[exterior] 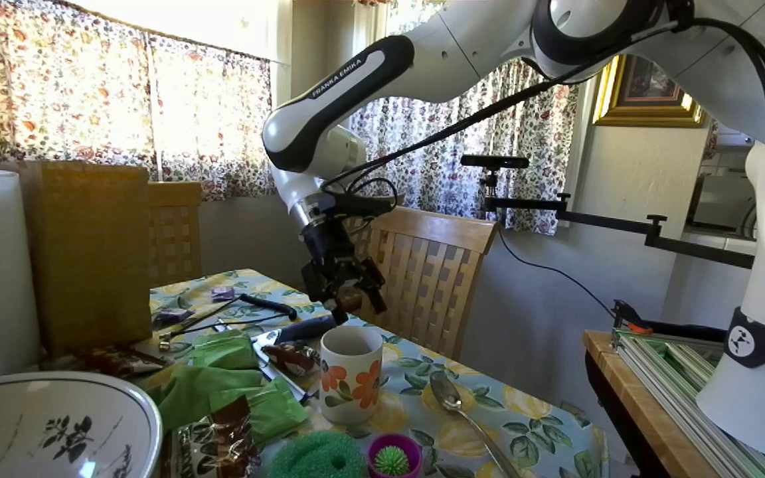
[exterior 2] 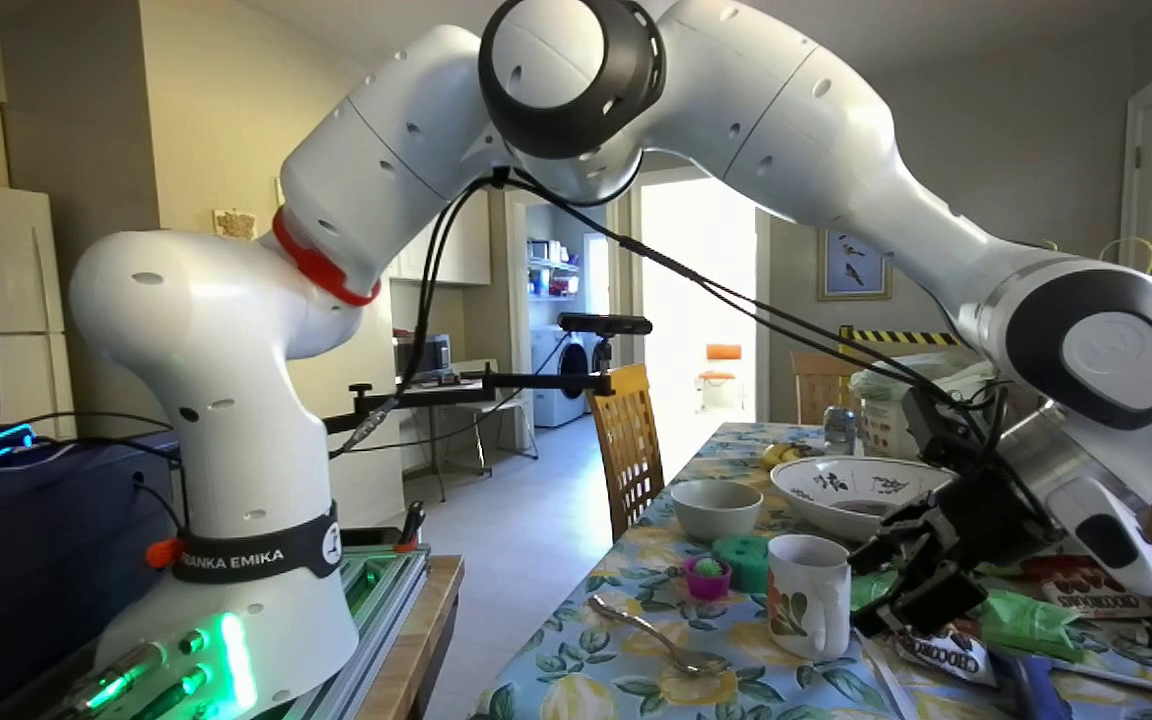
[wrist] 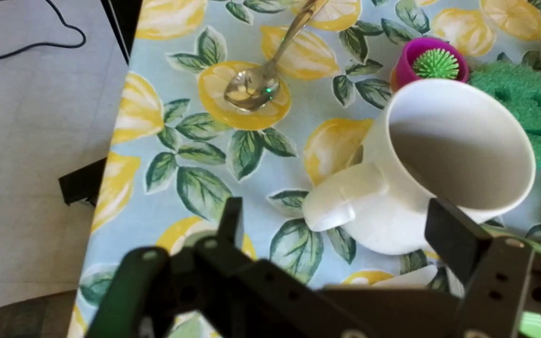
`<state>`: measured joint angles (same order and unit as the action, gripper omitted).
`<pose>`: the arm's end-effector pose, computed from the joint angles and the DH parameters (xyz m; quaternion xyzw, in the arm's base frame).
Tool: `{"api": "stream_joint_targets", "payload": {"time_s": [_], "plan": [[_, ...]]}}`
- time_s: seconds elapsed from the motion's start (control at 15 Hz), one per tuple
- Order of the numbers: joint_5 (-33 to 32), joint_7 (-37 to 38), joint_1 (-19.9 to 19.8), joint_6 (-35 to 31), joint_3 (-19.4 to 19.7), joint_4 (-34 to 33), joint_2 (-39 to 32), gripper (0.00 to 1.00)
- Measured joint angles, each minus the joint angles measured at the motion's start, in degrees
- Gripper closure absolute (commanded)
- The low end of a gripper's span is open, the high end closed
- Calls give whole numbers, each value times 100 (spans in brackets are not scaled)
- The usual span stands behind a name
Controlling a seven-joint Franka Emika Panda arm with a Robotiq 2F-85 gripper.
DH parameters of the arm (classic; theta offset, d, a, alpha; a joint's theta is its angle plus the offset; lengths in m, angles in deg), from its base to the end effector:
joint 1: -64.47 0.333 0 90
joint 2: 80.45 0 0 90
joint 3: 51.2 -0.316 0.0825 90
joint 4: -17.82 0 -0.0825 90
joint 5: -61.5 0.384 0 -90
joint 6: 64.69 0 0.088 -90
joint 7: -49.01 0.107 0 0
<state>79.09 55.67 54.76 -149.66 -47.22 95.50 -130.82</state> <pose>0.6347 -0.1117 0.1644 -0.9018 0.2040 0.3546 0.1394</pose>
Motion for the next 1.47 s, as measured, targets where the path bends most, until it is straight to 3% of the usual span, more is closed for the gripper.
{"api": "stream_joint_targets", "payload": {"time_s": [1.47], "plan": [[-28, 477, 3, -47, 192, -6, -210, 0]]}}
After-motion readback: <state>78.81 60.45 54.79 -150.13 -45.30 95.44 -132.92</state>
